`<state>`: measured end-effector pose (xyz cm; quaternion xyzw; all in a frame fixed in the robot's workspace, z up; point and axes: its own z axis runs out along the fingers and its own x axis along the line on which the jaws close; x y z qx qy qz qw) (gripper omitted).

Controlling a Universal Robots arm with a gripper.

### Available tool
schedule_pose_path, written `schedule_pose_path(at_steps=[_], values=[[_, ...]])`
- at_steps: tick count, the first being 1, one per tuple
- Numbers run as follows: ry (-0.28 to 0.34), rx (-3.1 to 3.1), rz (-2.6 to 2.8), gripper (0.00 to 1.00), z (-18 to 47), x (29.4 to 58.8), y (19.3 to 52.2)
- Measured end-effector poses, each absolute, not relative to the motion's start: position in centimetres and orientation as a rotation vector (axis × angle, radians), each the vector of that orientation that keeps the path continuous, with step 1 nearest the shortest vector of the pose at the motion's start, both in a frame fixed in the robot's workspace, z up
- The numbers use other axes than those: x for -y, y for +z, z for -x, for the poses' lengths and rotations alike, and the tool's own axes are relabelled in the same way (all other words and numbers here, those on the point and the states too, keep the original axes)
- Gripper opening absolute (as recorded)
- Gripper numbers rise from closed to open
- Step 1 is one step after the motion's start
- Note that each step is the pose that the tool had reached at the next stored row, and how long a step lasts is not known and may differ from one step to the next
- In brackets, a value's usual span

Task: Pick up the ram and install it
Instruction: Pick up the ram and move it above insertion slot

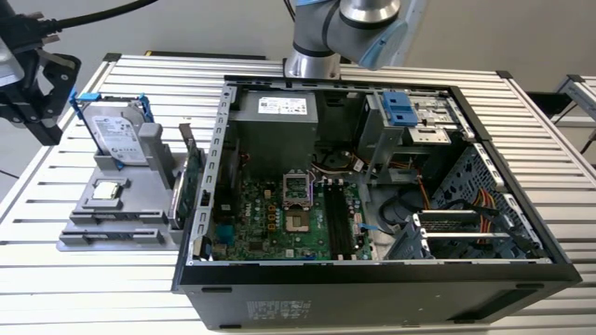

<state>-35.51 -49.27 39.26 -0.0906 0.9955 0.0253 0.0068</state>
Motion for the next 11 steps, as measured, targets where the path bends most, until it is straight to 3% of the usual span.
schedule_pose_path(at_steps=[11], values=[[0.080, -3.104, 0.389, 0.00, 35.51, 49.27, 39.26]])
